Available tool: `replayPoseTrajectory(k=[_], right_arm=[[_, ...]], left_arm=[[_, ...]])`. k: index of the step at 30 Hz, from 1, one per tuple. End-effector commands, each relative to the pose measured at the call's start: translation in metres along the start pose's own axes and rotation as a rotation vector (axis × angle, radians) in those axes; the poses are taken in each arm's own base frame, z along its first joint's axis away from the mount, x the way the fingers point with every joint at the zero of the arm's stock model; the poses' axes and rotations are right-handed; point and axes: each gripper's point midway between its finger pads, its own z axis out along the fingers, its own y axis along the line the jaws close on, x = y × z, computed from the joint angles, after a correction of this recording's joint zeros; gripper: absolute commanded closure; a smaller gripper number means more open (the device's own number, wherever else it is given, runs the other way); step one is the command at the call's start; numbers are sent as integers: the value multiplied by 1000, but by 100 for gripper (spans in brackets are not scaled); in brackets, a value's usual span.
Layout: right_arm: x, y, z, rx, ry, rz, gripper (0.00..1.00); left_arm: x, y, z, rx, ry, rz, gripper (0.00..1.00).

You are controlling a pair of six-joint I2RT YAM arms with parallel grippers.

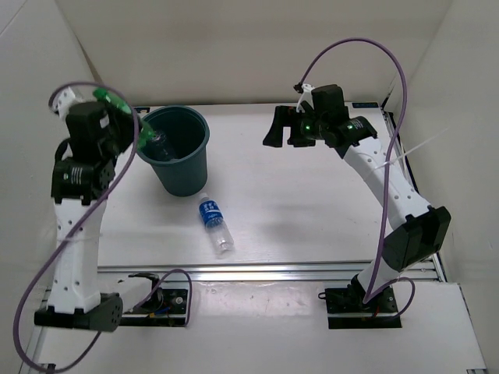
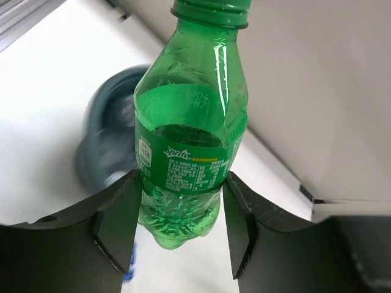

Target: Put the plastic bottles in the bin

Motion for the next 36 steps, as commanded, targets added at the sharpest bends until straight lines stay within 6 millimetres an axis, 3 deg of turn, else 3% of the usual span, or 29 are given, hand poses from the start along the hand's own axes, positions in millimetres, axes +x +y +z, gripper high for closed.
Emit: replayPoseTrajectory(k=[1,2,3,4,5,7,10,11,13,14,16,17,18,20,21,22,23,27,32,36], right_arm=[[-9,9,-1,-43,-19,-30,0],[-13,11,-2,-46,-27,-33,0],[-13,11,-2,-46,-27,-34,0],[-12,12,-2,-55,-24,-34,0],[-14,8,-3,-48,-28,-40,0],[-18,7,-9,-45,-43,-39,0],[-12,-6,-17,-6,-51,-33,0],[-12,-10,-23,3,-60,-27,0],[-2,-18,-23,18,-42,-12,0],[-2,-21,-27,24,-50,-9,0],[-3,-24,-31,31,-57,-4,0],[2,-26,-29,35,-45,1,0],[4,-26,-31,35,-45,1,0],[3,-29,-32,41,-49,6,0],[6,-31,-30,44,-40,10,0],[8,-30,-27,32,-27,24,0],[8,-30,-27,32,-27,24,0],[15,-25,-20,4,4,35,0],[13,-18,-19,-40,7,21,0],[12,-15,-22,-51,2,-3,0]], left_arm=[[14,-40,46,67,81,99,39],[27,-47,71,72,127,129,32],[31,-53,80,90,150,169,13],[23,-76,78,152,142,180,0],[37,-71,88,103,193,203,0],[33,-85,78,103,147,232,0],[29,-93,38,155,59,234,0],[42,-71,22,152,62,244,0],[63,-66,5,224,55,225,0],[88,-37,-5,223,88,227,0],[114,-21,-20,255,122,216,0],[137,-3,-18,242,157,234,0],[135,3,-32,279,145,209,0],[161,12,-41,333,221,219,0],[165,10,-49,385,239,228,0],[182,6,-56,444,316,237,0],[191,8,-57,457,354,245,0],[262,38,-38,355,582,293,0],[310,60,-25,235,728,332,0],[319,62,-21,210,736,347,0]])
